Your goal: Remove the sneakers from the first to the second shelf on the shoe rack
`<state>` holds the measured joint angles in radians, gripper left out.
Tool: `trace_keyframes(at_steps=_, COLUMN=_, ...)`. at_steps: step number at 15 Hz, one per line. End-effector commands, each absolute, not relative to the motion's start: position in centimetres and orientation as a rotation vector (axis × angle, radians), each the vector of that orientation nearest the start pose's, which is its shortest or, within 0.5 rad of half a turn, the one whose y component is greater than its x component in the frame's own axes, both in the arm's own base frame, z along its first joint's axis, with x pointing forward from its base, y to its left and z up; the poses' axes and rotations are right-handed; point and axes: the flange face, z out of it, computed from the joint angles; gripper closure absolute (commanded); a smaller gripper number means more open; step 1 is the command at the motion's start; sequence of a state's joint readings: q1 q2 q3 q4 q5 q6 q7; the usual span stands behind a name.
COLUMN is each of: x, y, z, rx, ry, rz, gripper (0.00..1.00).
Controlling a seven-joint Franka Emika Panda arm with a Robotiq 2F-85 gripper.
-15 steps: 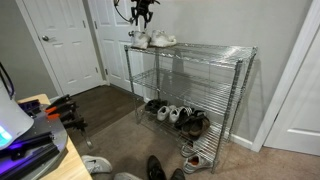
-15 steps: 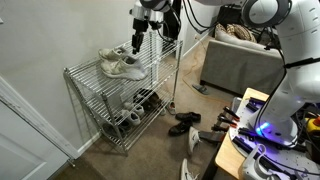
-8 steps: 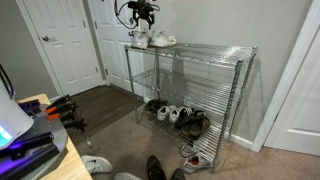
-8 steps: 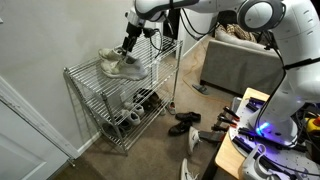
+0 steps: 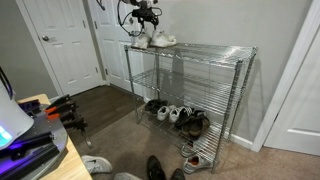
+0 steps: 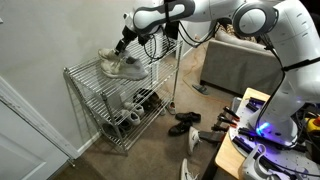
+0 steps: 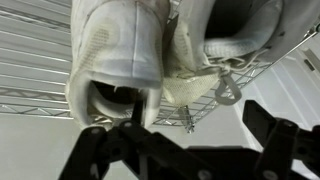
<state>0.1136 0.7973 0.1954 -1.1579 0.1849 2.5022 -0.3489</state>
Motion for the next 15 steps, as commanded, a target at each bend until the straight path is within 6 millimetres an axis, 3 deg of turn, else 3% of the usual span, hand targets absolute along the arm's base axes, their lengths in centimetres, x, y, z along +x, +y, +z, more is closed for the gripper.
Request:
trace_keyframes(at_steps=1, x=77.4, y=19.6, z=38.1, rx=-2.717, ry=-0.699, rz=-0.926, gripper=0.00)
trace_keyframes(at_steps=7, x=76.8, y=18.6, z=36.2, rx=-2.895, ry=-0.679, rz=-0.819, gripper=0.00)
trace_keyframes(at_steps=15, x=75.5, y=17.9, z=40.2, rx=-3.088, ry=-0.649, rz=-0.757, gripper=0.00)
